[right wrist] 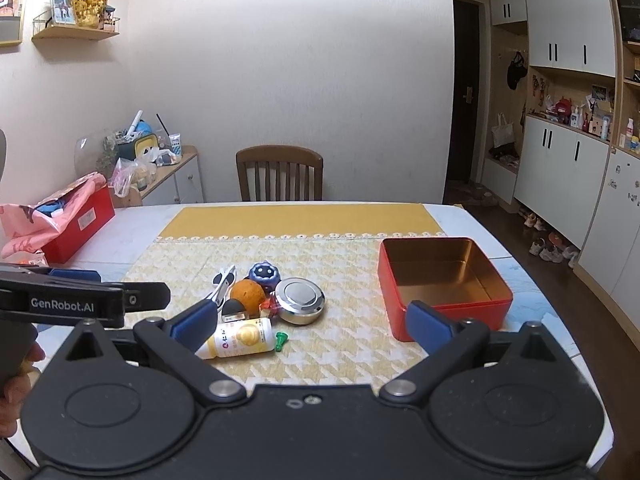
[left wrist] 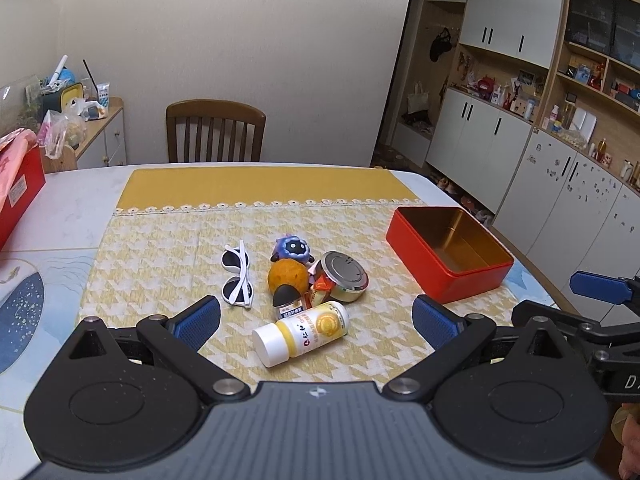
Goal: Organize rigid objects
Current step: 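Move both tools toward the cluster of objects on the runner, then grasp the white DHA bottle with the left tool while the right tool grasps the pink lip balm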
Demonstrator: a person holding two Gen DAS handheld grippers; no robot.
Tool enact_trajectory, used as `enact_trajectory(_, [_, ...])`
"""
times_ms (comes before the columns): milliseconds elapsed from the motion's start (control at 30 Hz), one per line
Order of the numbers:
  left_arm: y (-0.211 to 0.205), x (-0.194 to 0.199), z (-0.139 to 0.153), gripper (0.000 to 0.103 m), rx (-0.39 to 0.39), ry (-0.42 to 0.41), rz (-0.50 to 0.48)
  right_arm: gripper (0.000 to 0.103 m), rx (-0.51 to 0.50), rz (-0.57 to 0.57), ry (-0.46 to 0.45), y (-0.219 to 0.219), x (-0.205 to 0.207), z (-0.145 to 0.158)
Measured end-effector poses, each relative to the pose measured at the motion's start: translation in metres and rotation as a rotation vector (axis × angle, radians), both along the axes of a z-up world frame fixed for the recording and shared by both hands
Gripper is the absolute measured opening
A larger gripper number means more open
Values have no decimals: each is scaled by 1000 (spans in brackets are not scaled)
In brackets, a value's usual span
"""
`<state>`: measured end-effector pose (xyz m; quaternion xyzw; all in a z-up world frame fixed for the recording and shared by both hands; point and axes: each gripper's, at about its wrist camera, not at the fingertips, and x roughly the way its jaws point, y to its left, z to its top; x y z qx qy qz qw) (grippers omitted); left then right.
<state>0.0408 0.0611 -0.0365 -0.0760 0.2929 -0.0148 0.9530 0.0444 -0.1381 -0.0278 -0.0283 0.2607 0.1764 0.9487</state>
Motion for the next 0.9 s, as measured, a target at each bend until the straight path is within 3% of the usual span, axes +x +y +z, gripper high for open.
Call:
enact_trajectory(233, [20,14,-26,103,2,23,-9,99,-32,17,35,14,14,-13])
enact_trajectory(333, [41,29,-43,102,-54,107,22,98,-61,40,64,21,25,-26])
enact_trajectory(400, [54,36,-50,102,-65,113,43,97,-99,52,76,27,31,-37])
enact_trajectory(633, [57,60,-68,102,-4,94,-15,93,-146,130,138,41,53,-65])
enact_trajectory(900, [29,95,-94,100,59,145,-134,92,-181,250,217,75,47,-97])
